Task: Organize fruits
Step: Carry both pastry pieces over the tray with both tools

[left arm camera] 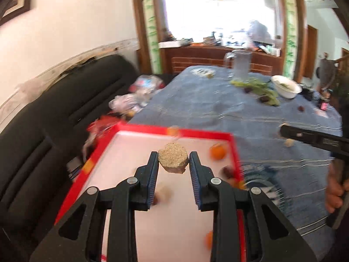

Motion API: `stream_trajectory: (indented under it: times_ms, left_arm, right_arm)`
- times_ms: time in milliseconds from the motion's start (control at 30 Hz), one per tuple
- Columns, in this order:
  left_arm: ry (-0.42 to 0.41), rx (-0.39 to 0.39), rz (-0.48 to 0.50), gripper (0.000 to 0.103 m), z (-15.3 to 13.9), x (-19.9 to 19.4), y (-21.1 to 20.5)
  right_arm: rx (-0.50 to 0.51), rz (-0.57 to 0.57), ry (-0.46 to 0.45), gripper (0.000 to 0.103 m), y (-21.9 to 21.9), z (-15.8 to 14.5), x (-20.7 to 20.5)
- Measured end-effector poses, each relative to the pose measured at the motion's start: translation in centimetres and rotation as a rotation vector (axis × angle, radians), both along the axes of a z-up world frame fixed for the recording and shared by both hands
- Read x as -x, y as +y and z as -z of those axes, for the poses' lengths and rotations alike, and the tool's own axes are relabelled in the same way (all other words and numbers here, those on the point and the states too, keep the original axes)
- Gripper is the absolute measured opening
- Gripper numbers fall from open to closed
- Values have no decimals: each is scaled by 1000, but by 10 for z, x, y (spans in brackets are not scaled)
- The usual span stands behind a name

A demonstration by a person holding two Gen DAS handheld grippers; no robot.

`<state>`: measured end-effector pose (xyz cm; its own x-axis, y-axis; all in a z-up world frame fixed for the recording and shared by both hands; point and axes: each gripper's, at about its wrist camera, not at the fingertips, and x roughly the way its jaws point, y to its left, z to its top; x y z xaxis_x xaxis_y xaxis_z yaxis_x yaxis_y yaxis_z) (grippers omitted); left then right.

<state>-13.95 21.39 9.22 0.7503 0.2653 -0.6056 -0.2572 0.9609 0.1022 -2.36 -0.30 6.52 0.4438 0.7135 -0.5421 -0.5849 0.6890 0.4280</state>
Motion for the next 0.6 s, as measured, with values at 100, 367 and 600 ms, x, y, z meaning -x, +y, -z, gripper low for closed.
stream_trajectory:
  times_ms: [100, 367, 600]
  left_arm:
    - [31, 3, -25, 31, 14, 6, 14]
    - [58, 4, -31, 31, 27, 15, 21]
    - [78, -29, -22, 31, 33, 18, 16]
  right_arm:
    - [30, -75, -31, 28, 22, -2, 21]
    - [85, -225, -144, 28, 63, -2, 75]
    - [155, -295, -183, 28, 78, 16, 94]
